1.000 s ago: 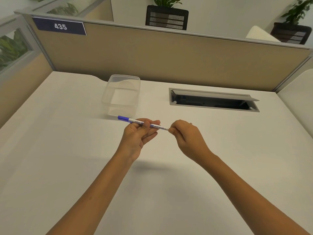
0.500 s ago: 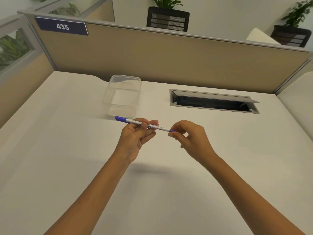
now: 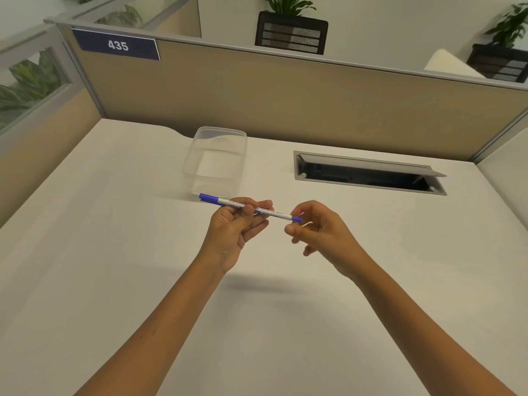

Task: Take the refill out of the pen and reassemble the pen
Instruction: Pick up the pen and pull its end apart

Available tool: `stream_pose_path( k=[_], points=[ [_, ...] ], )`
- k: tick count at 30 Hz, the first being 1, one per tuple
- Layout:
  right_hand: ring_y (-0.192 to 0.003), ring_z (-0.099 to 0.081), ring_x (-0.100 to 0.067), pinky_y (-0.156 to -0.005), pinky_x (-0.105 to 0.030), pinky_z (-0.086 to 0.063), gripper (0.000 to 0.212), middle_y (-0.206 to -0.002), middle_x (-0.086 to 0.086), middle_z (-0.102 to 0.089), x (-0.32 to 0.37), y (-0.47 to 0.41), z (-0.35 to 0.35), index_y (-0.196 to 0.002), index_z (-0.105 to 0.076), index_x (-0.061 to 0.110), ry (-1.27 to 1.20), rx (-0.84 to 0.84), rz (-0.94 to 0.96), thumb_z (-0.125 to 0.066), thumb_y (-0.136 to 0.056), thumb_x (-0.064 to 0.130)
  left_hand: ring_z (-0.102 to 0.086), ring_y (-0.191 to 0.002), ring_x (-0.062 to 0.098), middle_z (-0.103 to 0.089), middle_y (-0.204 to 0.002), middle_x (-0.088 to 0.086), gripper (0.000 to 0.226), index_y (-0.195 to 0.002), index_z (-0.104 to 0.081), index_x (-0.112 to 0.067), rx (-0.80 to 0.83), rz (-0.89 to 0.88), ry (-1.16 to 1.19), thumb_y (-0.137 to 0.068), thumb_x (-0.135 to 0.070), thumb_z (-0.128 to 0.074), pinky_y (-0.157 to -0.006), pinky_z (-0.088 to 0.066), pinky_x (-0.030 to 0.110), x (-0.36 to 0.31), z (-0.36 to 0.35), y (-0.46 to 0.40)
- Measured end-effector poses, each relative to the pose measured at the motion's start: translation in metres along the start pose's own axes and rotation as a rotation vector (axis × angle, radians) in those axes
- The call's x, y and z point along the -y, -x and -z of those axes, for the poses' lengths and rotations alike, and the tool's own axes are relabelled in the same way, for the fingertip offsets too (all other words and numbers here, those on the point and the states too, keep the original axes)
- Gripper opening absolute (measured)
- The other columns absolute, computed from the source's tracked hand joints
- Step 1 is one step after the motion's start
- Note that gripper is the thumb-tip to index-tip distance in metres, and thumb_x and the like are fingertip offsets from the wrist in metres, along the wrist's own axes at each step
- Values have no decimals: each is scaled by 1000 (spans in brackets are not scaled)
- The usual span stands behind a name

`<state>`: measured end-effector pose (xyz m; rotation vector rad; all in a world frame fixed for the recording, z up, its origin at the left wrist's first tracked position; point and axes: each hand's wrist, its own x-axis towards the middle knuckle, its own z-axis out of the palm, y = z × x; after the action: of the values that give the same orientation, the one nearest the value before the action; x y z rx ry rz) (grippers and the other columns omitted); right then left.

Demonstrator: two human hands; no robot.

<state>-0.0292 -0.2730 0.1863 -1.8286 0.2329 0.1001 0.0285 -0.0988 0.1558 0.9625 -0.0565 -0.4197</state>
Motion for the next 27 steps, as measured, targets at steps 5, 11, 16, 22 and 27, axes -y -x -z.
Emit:
stream_pose_path(
  k=[5, 11, 16, 22, 27],
  points=[
    [-57, -62, -12, -47, -24, -52, 17, -70, -9, -67, -5, -1, -1, -83, -65, 8, 127, -100, 121, -59, -91, 21, -70, -94, 23, -76, -90, 5, 13, -89, -58, -8, 3, 11, 10, -92, -9, -45, -77, -57, 31, 2, 1, -2],
    [-48, -60, -17, -44, -22, -48, 60, -65, -8, -68, -5, -4, 1, -79, -67, 10, 98, -82, -83, -38, -83, 62, -70, -94, 24, -76, -90, 6, 13, -89, -59, -8, -16, 14, 29, -91, -9, -46, -75, -57, 30, 1, 5, -6],
    [-63, -67, -18, -46, -24, -51, 12, -87, -4, -66, -10, -4, 3, -97, -59, 17, 157, -68, 88, -64, -87, 20, -71, -92, 21, -76, -89, 4, 13, -89, -58, -8, -27, 27, 40, -92, -8, -45, -77, -57, 30, 4, 8, -10],
    [-53, -64, -18, -41, -24, -47, 40, -81, -7, -69, -13, -6, -2, -107, -58, 15, 46, -120, -23, -50, -87, 49, -71, -89, 21, -77, -88, 4, 15, -87, -58, -9, -66, 43, 59, -93, -7, -44, -77, -58, 31, 6, 11, -12],
    [-50, -60, -15, -41, -24, -45, 24, -75, -6, -66, -23, -11, -5, -90, -62, 12, 104, -151, 32, -50, -95, 32, -72, -89, 20, -77, -88, 4, 15, -88, -58, -9, -86, 52, 57, -93, -7, -44, -76, -58, 30, 12, 17, -15]
  ],
)
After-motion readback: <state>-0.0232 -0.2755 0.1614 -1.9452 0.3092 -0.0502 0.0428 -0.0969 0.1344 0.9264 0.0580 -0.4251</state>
